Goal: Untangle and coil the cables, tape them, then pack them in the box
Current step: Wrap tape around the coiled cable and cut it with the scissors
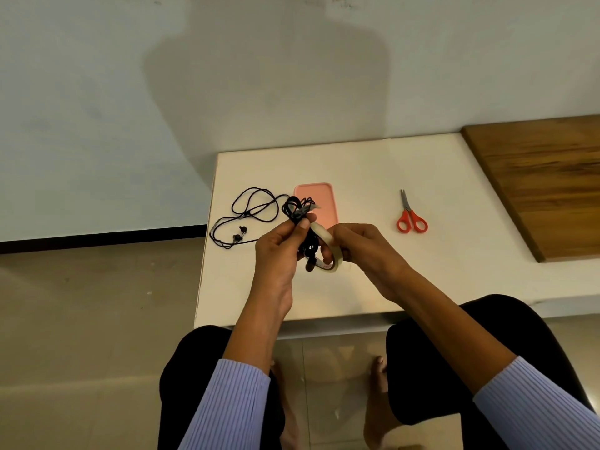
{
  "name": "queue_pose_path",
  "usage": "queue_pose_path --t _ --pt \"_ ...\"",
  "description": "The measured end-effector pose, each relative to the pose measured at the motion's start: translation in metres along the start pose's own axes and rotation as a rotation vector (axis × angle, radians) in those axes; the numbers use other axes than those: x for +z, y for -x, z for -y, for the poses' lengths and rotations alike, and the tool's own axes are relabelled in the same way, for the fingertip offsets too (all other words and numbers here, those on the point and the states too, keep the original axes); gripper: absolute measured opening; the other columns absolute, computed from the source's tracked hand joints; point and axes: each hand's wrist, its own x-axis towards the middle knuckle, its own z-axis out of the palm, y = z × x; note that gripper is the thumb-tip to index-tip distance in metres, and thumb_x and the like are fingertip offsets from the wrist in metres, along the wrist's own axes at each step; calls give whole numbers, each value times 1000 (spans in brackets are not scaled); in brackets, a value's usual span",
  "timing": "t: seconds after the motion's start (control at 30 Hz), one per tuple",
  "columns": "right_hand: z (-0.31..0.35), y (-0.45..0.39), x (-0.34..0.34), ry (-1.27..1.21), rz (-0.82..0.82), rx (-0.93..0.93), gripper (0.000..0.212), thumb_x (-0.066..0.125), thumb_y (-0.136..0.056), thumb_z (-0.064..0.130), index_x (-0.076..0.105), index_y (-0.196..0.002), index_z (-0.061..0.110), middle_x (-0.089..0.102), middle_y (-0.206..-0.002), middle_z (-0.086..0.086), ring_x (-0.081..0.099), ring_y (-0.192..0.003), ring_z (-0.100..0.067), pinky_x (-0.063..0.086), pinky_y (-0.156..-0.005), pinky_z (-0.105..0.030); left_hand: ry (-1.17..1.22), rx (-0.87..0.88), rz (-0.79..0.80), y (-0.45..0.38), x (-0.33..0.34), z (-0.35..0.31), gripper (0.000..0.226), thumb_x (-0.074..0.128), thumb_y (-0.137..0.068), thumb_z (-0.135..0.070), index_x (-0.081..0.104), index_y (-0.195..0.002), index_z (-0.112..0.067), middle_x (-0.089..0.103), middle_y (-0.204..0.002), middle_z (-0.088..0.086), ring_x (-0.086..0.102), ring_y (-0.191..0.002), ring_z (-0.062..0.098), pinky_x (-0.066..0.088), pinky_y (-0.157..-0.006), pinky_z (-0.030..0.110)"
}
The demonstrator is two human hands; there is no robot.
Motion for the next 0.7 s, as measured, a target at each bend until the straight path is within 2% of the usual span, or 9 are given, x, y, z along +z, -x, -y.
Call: queue_pose_path --t 0.17,0.3,0.43,0.5,0.57,0.63,0.7 --pt "-2 -1 -3 -45 58 -23 32 40 -94 7 68 -79 4 67 -73 -4 58 -70 -14 50 -73 -24 72 -42 1 -5 -2 0 17 57 -91 -14 72 -93 -20 65 -88 6 54 -83 19 41 -69 30" --pt "-2 2 -2 -62 -24 -1 33 38 -92 9 69 -83 3 63 -66 -1 54 -65 -11 48 -74 -24 35 -18 14 -4 -2 1 16 57 -91 -14 72 -95 -20 69 -80 0 58 -79 14 42 -70 26" --pt "1 1 -2 -89 9 -18 32 37 -92 5 68 -84 2 63 -65 -1 54 -62 -10 49 -71 -23 101 -58 5 -6 -2 2 17 56 -92 -13 71 -99 -14 66 -86 8 54 -85 22 41 -75 35" --pt "2 1 -3 -70 51 -42 34 37 -93 4 69 -82 4 66 -72 -5 56 -65 -10 49 -70 -21 146 -82 20 -8 -4 1 18 55 -91 -15 70 -101 -11 62 -88 12 51 -83 26 39 -68 33" --pt "2 1 -5 -70 95 -54 36 37 -93 2 71 -84 4 68 -78 -8 58 -69 -12 49 -69 -22 185 -103 31 -9 -6 0 16 55 -91 -16 69 -98 -13 62 -87 12 53 -74 24 41 -57 29" --pt "2 0 -7 -102 146 -51 35 36 -92 -4 70 -95 -2 71 -86 -9 61 -74 -13 51 -72 -22 221 -127 37 -10 -8 -2 14 54 -92 -17 69 -93 -15 66 -80 7 56 -62 18 42 -50 25" --pt "2 1 -8 -131 195 -36 35 36 -91 -8 67 -105 -3 72 -95 -12 66 -79 -13 53 -77 -22 239 -156 31 -10 -10 -4 15 54 -93 -17 68 -91 -16 67 -75 3 58 -58 15 42 -50 24"
